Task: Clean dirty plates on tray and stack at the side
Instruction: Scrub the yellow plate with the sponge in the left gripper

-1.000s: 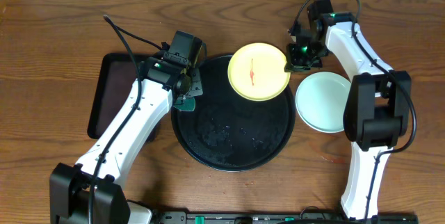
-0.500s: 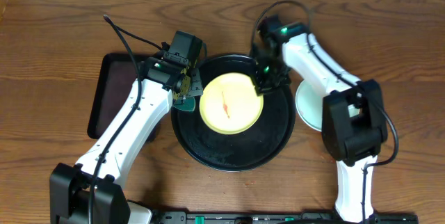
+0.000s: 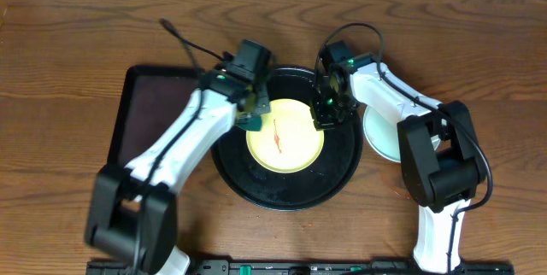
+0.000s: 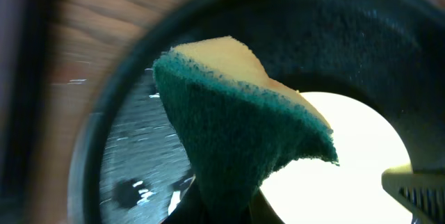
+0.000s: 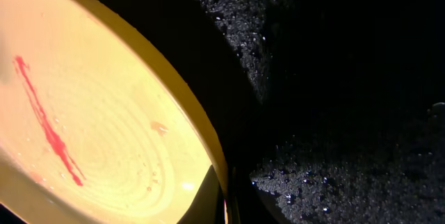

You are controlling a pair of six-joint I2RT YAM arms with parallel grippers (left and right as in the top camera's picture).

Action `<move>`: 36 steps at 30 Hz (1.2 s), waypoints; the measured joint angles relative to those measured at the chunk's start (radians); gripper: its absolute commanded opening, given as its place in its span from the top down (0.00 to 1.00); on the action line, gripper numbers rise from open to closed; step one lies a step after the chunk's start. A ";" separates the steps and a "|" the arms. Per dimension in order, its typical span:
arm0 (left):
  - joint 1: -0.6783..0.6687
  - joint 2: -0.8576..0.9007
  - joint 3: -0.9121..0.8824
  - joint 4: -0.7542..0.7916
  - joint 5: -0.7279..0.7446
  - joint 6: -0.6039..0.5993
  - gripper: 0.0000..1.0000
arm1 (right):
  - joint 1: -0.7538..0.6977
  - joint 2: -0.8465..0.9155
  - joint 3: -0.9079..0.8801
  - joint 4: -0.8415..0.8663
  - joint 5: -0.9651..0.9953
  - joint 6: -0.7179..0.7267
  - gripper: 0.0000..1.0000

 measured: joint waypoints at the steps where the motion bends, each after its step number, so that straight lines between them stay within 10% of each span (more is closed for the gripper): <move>1: -0.011 0.027 0.000 0.023 0.006 -0.008 0.93 | -0.003 -0.003 -0.008 0.010 -0.006 0.005 0.99; 14: -0.062 0.204 0.002 0.074 0.093 -0.117 0.93 | -0.006 -0.008 -0.019 0.024 -0.020 0.015 0.99; 26: -0.070 0.225 0.001 0.031 0.479 0.007 0.93 | -0.006 -0.008 -0.019 0.024 -0.021 0.015 0.99; 36: -0.080 0.225 -0.002 0.147 0.259 -0.001 0.93 | -0.006 -0.008 -0.020 0.024 -0.021 0.016 0.99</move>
